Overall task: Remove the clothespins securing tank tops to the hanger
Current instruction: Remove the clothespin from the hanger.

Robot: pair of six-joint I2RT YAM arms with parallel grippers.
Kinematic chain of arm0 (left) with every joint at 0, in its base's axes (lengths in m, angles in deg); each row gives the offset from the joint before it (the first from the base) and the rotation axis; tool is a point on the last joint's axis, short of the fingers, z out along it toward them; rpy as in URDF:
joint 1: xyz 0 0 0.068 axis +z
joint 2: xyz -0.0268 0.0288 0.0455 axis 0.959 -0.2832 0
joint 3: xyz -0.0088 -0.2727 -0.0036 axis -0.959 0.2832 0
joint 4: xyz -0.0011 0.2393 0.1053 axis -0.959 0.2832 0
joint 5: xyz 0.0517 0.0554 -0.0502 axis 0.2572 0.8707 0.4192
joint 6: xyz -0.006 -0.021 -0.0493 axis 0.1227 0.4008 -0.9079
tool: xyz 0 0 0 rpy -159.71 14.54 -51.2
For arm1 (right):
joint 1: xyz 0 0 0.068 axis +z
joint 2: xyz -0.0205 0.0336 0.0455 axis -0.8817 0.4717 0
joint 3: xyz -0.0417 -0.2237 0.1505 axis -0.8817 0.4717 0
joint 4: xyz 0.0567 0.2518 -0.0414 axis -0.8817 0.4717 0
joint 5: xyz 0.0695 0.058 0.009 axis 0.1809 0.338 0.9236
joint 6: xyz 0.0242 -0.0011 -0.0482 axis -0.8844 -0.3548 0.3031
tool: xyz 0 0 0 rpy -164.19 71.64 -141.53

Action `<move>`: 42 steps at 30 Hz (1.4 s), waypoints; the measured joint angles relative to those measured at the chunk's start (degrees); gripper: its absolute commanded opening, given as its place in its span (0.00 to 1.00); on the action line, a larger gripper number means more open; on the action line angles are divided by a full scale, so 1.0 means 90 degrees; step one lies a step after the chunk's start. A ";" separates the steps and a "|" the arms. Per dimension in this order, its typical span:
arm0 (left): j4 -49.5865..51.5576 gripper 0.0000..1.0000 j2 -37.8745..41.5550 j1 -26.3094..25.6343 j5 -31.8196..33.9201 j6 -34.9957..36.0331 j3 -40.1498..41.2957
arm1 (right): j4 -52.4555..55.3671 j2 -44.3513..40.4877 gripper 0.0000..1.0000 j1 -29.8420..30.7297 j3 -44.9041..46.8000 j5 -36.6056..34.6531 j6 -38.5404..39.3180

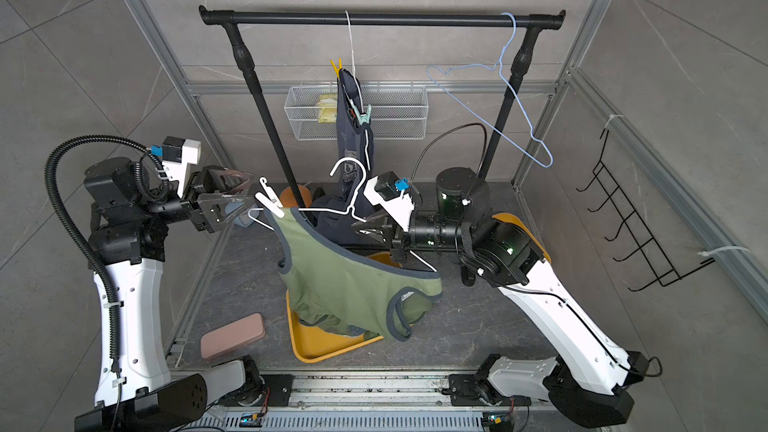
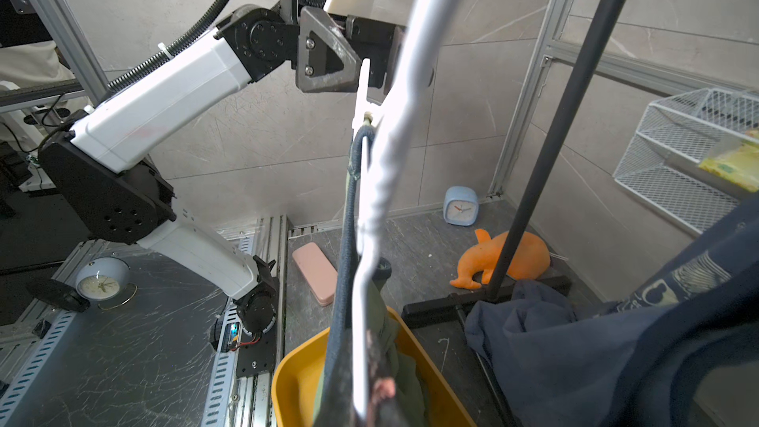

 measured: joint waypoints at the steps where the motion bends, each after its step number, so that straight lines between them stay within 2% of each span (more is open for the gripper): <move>1: 0.0002 0.82 0.0000 -0.0005 0.0002 0.0015 0.0005 | -0.0022 0.0068 0.00 0.0000 -0.0049 0.0022 -0.0012; 10: 0.0114 0.80 0.0010 -0.0046 0.0002 0.0102 -0.0080 | -0.0087 0.0398 0.00 -0.0061 -0.0158 0.0041 -0.0041; 21: 0.0393 0.81 -0.0097 -0.0503 -0.0002 0.0481 -0.0374 | -0.0131 0.0376 0.00 -0.0107 -0.0158 0.0199 -0.0182; 42: 0.0614 0.82 -0.0277 -0.0573 -0.0002 0.0627 -0.0712 | -0.0182 0.0049 0.00 -0.0107 -0.0155 0.0328 -0.0279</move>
